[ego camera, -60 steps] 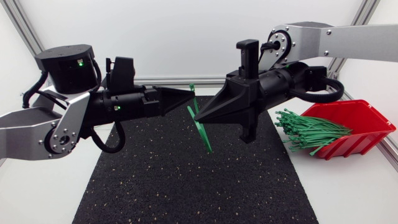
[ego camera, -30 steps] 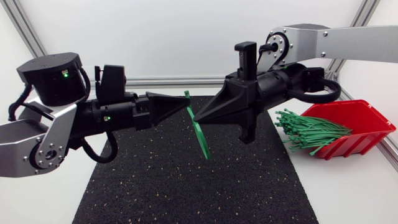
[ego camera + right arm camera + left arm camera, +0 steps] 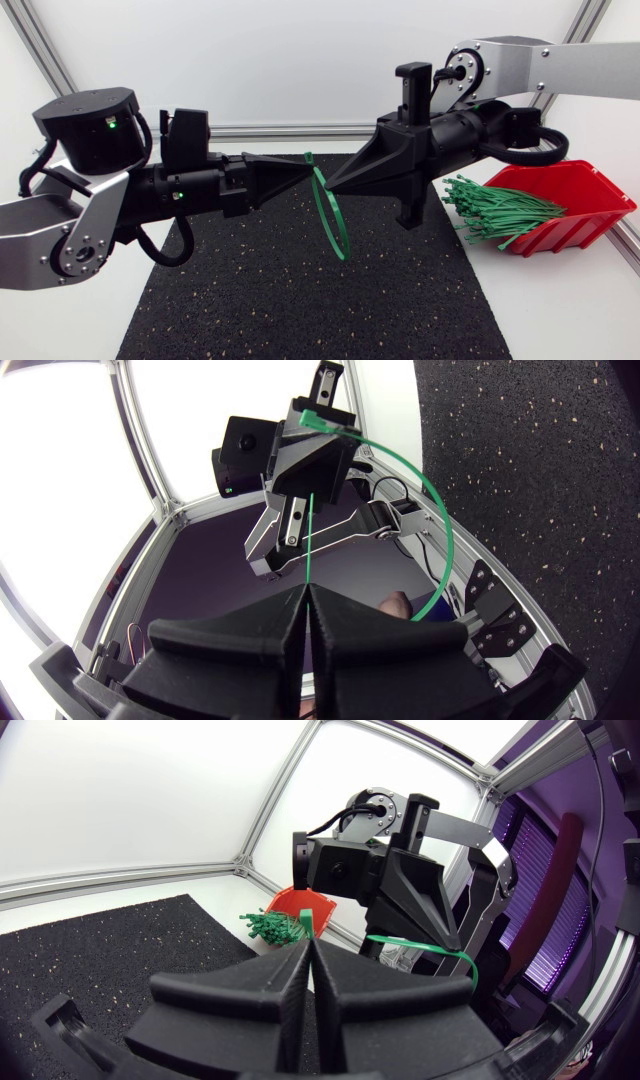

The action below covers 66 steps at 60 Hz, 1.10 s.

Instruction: Take a green cable tie from the red box, thread the tail through the head to close it, then place it in the transparent bin on the left.

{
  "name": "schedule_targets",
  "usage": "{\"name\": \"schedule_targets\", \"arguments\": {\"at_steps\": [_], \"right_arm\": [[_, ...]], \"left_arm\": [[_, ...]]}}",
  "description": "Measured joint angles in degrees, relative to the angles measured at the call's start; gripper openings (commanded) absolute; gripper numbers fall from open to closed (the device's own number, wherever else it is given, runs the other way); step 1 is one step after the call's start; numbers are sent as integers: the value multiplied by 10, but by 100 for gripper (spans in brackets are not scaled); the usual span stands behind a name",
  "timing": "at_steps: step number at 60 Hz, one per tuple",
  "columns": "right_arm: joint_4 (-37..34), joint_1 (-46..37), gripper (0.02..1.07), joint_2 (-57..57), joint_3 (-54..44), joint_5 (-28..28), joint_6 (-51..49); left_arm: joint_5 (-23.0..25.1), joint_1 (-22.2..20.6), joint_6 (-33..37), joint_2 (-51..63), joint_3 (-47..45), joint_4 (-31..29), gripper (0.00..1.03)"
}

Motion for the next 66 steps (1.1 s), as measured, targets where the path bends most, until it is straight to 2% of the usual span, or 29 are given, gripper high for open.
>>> {"name": "schedule_targets", "arguments": {"at_steps": [10, 18, 27, 29, 66], "right_arm": [[0, -2, 8, -14, -10, 0, -1], [0, -7, 13, -15, -17, 0, -1], [0, -8, 11, -23, -17, 0, -1], [0, -8, 8, -26, -17, 0, -1], [0, 7, 8, -35, -17, 0, -1]], "left_arm": [[0, -2, -3, -4, 0, 0, 4], [-3, -9, -4, -5, 0, -2, 4], [-3, -14, -4, -5, 0, -2, 4], [-5, -16, -4, -5, 0, -2, 4], [-13, -22, -4, -5, 0, -1, 4]]}}
